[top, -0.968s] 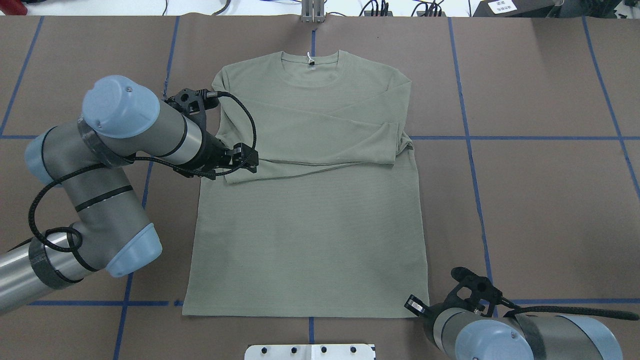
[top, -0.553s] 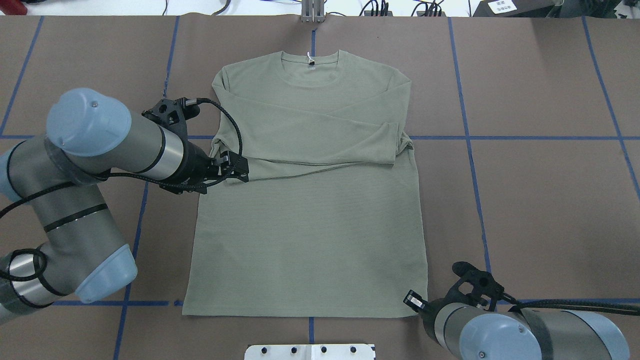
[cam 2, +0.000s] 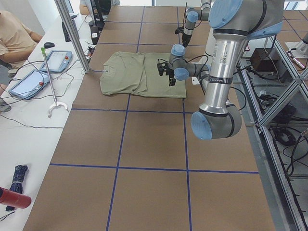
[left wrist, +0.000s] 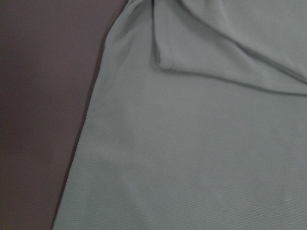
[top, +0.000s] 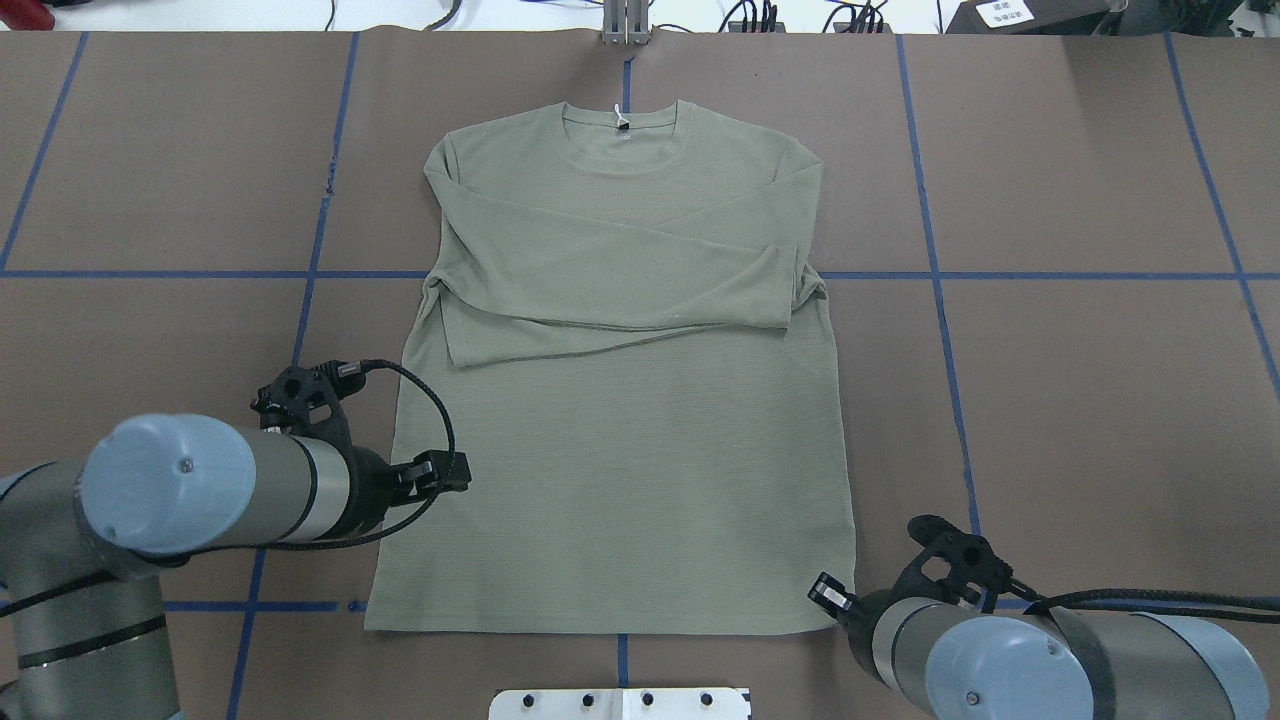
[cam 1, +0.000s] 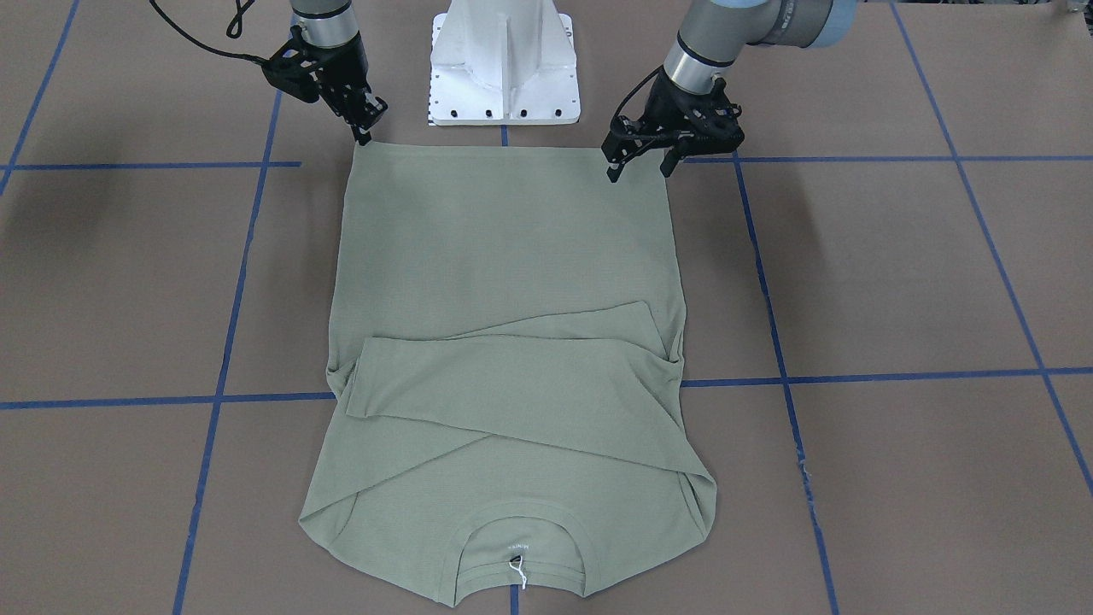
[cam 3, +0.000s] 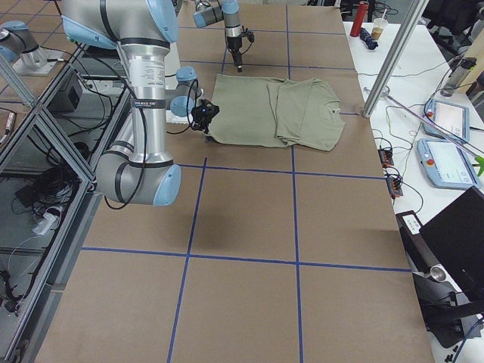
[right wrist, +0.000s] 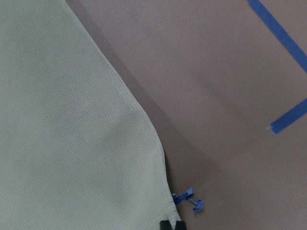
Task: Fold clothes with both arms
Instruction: 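Grasp both hem corners nearest the robot with the left and right grippers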
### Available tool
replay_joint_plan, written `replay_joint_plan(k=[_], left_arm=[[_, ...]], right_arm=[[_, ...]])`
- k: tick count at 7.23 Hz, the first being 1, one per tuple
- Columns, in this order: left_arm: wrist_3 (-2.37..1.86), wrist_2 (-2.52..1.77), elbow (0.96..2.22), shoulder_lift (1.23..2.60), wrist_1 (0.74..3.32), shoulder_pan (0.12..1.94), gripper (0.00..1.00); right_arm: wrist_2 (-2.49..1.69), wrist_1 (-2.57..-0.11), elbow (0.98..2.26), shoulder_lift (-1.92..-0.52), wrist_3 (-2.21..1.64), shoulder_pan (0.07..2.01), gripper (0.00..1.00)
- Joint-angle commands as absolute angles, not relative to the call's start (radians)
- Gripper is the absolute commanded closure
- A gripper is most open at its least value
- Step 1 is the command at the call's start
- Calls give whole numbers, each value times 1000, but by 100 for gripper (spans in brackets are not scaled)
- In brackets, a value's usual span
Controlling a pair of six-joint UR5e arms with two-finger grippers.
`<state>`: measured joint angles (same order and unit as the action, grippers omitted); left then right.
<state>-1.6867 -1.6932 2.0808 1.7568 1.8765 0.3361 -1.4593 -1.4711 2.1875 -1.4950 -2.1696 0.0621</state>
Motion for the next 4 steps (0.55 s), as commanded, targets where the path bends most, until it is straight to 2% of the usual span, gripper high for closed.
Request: replay_joint_plan(k=[1,4], left_arm=[[-1790,-1622,2097,1685,1871,234,6],[-1824,-1589,2083,1621,1871,164,15]], right_arm=[[-1459,-1471,2195,-1496,-2172,71,100],[-1459,-1471,2198,-1496,-2172,75,100]])
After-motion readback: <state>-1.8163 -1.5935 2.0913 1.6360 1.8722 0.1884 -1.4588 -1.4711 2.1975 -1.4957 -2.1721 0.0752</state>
